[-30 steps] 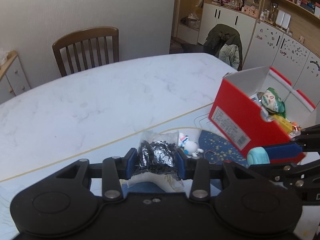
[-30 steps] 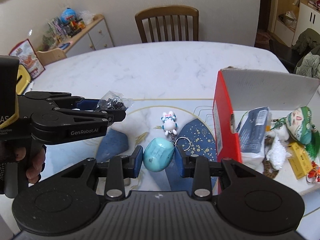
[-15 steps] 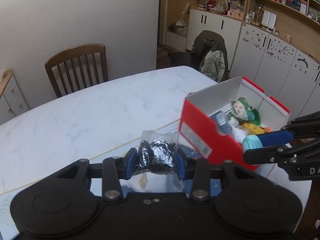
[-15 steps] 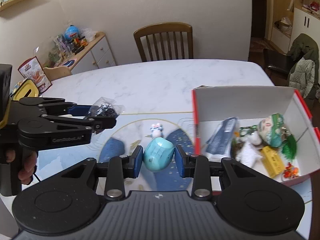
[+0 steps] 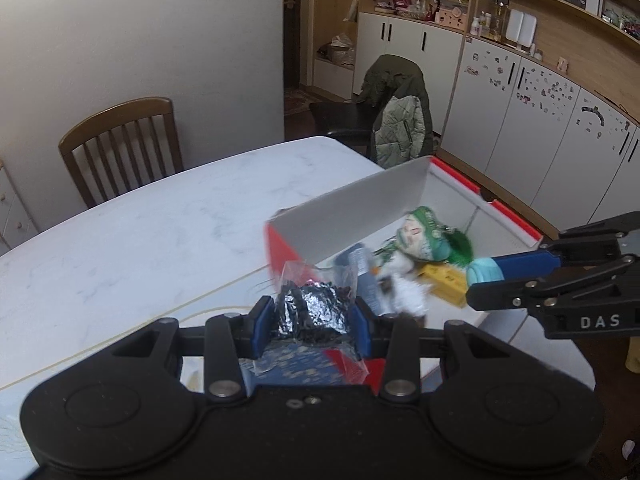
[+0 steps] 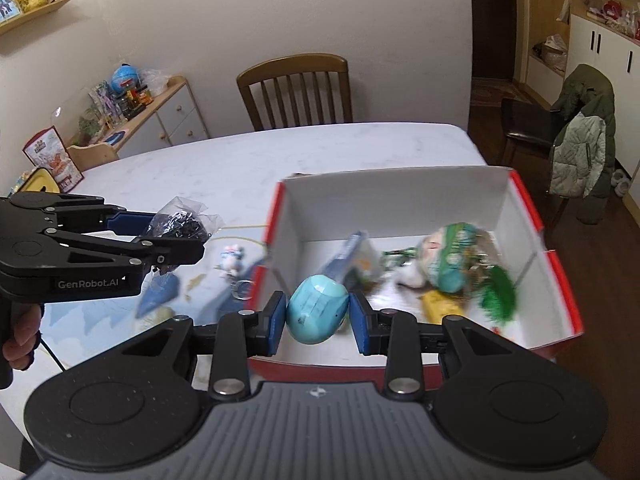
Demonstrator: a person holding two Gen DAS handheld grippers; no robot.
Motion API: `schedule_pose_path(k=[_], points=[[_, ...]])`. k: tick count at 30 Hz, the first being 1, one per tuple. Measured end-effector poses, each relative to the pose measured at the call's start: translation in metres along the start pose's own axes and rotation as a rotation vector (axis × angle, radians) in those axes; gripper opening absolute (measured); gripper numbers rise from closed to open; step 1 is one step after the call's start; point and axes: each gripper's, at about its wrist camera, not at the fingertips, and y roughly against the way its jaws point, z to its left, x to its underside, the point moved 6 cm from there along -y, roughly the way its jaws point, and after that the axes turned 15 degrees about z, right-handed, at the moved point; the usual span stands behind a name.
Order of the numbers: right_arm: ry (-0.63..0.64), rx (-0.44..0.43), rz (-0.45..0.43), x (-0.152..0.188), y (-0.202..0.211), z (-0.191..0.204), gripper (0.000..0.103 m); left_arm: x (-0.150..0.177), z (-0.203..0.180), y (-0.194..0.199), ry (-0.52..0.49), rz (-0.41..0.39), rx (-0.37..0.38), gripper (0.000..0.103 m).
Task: Organize objects
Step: 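Carry the bead bag and teal keychain into the shoebox with both tools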
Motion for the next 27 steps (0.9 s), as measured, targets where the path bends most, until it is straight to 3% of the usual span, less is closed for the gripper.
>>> schedule_pose_path(k=[8, 13, 27], points=[[0.015, 0.026, 0.038, 0.006, -0.003, -0.054, 0.033, -0.022, -0.049, -0.029, 0.024, 0.047, 0.039, 0.039], [0.026, 0.039, 0.069, 0.005, -0.01, -0.077, 0.033, -0.035, -0.069, -0.044, 0.026, 0.063, 0.026, 0.039], [0.054, 0.022, 0.114, -0.005, -0.037, -0.107, 0.033, -0.068, -0.078, -0.102, 0.046, 0.147, -0.034, 0.039]])
